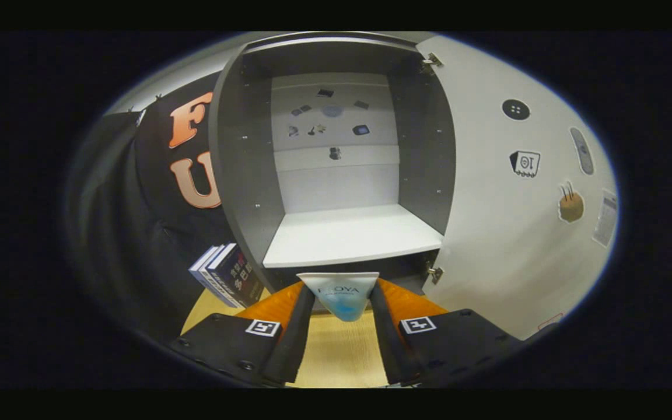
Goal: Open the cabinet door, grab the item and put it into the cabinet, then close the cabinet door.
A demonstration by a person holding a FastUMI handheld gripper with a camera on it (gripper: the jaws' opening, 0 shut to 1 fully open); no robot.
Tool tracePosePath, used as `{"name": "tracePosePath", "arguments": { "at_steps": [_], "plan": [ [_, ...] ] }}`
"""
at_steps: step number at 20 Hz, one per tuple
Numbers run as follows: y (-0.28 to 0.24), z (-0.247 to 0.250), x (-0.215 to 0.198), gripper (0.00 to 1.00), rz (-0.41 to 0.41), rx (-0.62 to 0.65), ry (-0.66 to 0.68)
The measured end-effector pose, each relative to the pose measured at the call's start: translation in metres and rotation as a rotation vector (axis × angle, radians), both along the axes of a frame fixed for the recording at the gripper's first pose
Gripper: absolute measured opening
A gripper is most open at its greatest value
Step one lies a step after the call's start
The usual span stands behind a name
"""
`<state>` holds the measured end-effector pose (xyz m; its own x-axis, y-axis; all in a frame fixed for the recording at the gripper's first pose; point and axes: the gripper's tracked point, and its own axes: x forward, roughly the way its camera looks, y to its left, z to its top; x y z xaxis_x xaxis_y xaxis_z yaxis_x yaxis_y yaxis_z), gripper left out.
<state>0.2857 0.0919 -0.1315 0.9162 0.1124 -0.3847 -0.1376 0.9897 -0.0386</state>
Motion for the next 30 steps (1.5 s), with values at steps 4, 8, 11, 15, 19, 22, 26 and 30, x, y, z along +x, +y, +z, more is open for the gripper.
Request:
{"name": "tracePosePath", "arguments": {
  "at_steps": [4, 8, 11, 15, 19, 22, 26, 30],
  "plan": [
    [0.002, 0.049, 0.025, 0.61, 0.033, -0.046, -0.042],
    [0.008, 0.081, 0.065, 0.61, 0.067, -0.026, -0.043],
    [0.006, 0.099, 0.099, 0.61, 0.083, -0.031, -0.053],
    [0.002, 0.088, 0.136, 0.61, 0.106, -0.022, 0.000],
    [-0.007, 0.060, 0.169, 0.61, 0.112, -0.006, 0.074],
    [-0.011, 0.029, 0.192, 0.61, 0.112, -0.006, 0.150],
    [-0.010, 0.003, 0.208, 0.61, 0.124, -0.007, 0.208],
    [-0.005, -0.018, 0.215, 0.61, 0.144, -0.020, 0.264]
  ]
}}
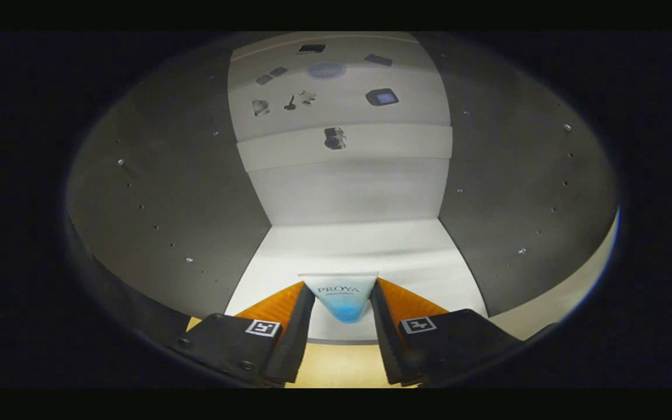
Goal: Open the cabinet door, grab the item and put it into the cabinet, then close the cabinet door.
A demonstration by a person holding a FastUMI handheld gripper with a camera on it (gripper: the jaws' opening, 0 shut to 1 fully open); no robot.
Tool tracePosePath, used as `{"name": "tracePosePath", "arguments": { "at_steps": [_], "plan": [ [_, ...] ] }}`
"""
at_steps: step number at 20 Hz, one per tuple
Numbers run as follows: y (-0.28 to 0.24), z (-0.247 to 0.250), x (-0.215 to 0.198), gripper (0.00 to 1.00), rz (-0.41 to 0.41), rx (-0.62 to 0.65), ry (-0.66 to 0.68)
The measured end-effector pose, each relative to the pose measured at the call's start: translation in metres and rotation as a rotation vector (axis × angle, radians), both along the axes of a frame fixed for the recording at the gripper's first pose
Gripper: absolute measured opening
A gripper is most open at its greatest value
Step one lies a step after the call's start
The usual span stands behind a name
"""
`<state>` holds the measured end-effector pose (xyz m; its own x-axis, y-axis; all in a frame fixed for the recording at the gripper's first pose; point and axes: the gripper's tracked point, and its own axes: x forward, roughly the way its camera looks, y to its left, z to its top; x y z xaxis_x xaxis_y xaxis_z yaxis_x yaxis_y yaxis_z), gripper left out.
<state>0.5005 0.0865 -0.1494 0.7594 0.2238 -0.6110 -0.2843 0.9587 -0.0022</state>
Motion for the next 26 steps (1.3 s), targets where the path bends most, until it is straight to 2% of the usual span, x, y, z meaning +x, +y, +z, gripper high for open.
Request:
{"name": "tracePosePath", "arguments": {
  "at_steps": [6, 8, 9, 12, 14, 20, 26],
  "plan": [
    [0.002, 0.000, 0.004, 0.64, 0.004, -0.002, -0.025],
    [0.004, 0.000, 0.002, 0.72, 0.005, -0.007, -0.046],
    [0.006, 0.003, 0.000, 0.82, 0.008, -0.003, -0.057],
    [0.005, 0.015, -0.009, 0.98, -0.001, 0.008, -0.105],
    [0.002, 0.024, -0.017, 0.99, -0.022, 0.007, -0.138],
    [-0.017, 0.059, -0.092, 0.99, -0.068, 0.002, -0.282],
    [-0.049, 0.075, -0.201, 0.99, -0.156, 0.015, -0.404]
  ]
}}
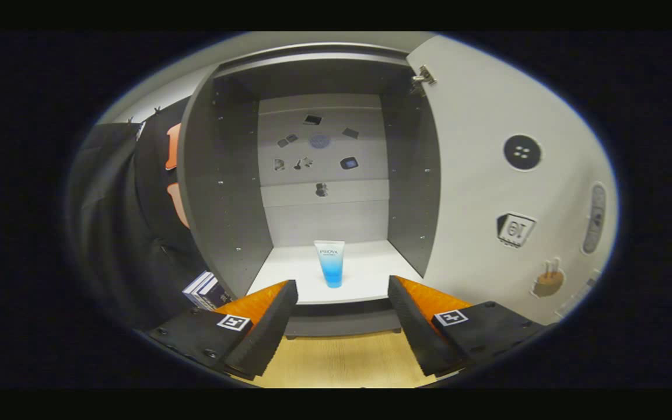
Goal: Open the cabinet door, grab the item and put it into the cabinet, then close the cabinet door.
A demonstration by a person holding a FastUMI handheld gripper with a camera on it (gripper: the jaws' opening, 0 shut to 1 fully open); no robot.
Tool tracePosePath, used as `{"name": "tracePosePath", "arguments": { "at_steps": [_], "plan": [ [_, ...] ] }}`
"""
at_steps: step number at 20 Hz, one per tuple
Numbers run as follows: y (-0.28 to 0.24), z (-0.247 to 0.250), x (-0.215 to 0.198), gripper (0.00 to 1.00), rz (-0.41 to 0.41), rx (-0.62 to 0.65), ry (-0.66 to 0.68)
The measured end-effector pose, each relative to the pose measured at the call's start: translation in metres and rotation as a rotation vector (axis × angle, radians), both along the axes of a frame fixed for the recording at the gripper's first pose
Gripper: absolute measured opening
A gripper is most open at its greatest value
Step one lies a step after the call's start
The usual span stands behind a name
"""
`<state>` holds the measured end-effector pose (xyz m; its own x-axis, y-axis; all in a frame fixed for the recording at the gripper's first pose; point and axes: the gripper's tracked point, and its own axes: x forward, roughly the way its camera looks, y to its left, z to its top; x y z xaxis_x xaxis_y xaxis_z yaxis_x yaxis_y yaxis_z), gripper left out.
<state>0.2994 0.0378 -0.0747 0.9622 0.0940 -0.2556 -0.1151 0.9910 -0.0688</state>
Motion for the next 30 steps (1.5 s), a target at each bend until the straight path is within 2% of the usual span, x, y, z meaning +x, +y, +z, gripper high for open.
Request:
{"name": "tracePosePath", "arguments": {
  "at_steps": [4, 8, 17, 22, 26, 30],
  "plan": [
    [-0.026, 0.005, -0.071, 0.99, -0.080, -0.003, -0.047],
    [-0.049, 0.011, -0.135, 0.99, -0.110, -0.010, -0.070],
    [-0.147, 0.043, -0.220, 0.99, -0.186, 0.035, -0.112],
    [-0.225, 0.064, -0.235, 0.99, -0.216, 0.053, -0.152],
    [-0.286, 0.047, -0.227, 0.98, -0.275, 0.083, -0.137],
    [-0.316, 0.024, -0.205, 0.98, -0.292, 0.108, -0.116]
  ]
}}
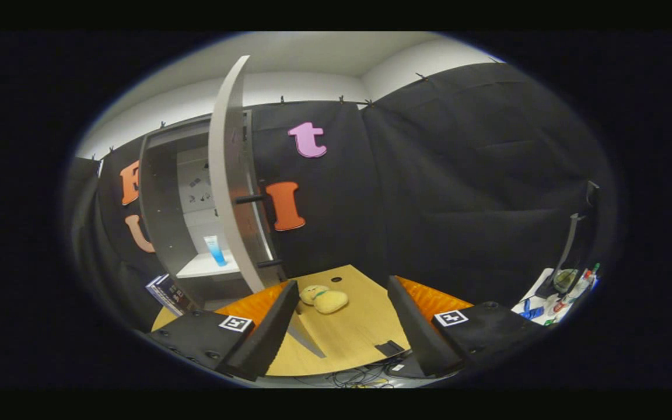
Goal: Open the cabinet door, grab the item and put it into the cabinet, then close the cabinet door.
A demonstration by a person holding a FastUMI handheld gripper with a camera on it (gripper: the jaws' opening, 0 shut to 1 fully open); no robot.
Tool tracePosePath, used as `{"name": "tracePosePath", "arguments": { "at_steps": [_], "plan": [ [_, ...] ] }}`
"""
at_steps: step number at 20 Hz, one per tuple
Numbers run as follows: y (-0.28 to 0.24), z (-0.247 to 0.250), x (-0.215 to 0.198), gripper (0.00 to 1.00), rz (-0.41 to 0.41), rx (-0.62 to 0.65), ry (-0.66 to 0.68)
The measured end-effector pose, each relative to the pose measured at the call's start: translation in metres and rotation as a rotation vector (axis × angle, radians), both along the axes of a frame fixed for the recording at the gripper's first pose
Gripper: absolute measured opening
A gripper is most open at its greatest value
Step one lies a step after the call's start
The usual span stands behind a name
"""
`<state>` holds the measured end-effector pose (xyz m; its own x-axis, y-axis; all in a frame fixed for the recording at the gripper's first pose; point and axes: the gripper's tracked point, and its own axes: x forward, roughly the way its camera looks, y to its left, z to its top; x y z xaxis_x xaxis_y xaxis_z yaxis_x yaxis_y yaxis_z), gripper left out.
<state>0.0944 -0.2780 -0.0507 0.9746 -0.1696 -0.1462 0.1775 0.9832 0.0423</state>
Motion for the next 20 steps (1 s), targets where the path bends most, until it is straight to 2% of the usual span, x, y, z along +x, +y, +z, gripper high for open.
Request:
{"name": "tracePosePath", "arguments": {
  "at_steps": [3, 10, 20],
  "plan": [
    [-0.005, -0.019, 0.012, 0.98, 0.005, 0.024, 0.032],
    [0.012, -0.044, 0.042, 0.98, 0.075, 0.042, 0.071],
    [0.030, -0.056, 0.052, 0.97, 0.124, 0.031, 0.112]
  ]
}}
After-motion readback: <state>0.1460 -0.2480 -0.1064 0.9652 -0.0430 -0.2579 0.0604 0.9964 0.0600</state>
